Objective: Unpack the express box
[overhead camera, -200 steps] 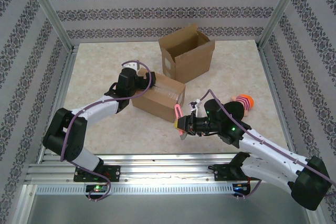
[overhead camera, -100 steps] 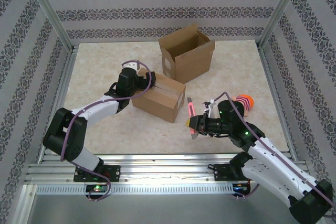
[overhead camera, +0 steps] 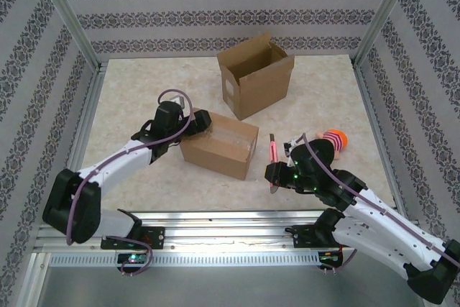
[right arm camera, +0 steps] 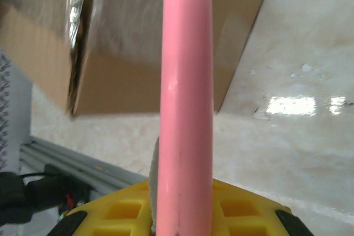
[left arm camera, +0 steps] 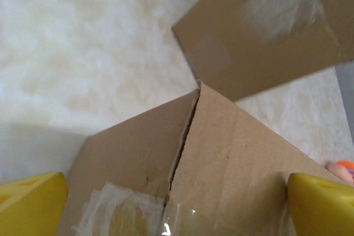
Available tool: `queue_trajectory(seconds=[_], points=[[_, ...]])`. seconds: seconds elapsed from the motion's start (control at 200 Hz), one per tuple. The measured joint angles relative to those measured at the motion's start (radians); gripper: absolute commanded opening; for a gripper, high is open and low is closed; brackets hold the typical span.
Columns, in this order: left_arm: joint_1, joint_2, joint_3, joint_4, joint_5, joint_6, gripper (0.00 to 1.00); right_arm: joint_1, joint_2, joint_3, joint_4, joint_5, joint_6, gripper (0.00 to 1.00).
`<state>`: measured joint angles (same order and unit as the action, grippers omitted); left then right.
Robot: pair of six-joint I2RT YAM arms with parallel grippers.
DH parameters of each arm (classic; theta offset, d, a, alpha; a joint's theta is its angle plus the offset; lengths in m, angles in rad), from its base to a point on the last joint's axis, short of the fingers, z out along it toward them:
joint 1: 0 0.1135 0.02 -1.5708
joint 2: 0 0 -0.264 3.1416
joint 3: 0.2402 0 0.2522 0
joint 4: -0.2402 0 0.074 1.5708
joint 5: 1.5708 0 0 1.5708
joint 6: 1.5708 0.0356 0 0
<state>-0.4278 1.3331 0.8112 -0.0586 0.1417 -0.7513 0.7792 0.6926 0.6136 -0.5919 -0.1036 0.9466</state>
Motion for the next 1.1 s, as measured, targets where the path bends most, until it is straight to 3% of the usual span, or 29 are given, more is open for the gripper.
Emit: queue_trajectory(seconds=[0.26,0.47,0.61,0.819,1.099], points=[[0.001,-0.087,0.198,-0.447,-0.076,0.042,1.00,0.240,0.009,-0.059,0.003,0.274,0.150,0.00],[0.046,0.031,0.406,-0.521,-0.132,0.138,1.00,0.457,0.088,-0.068,0.013,0.452,0.307,0.00],[0.067,0.179,0.477,-0.521,-0.139,0.199,1.00,0.535,0.208,-0.051,0.029,0.509,0.374,0.00],[0.083,0.358,0.493,-0.510,-0.136,0.251,1.00,0.551,0.325,0.040,0.057,0.538,0.406,0.00],[0.088,0.337,0.458,-0.451,-0.134,0.274,1.00,0.438,0.384,0.070,0.142,0.524,0.381,0.00]])
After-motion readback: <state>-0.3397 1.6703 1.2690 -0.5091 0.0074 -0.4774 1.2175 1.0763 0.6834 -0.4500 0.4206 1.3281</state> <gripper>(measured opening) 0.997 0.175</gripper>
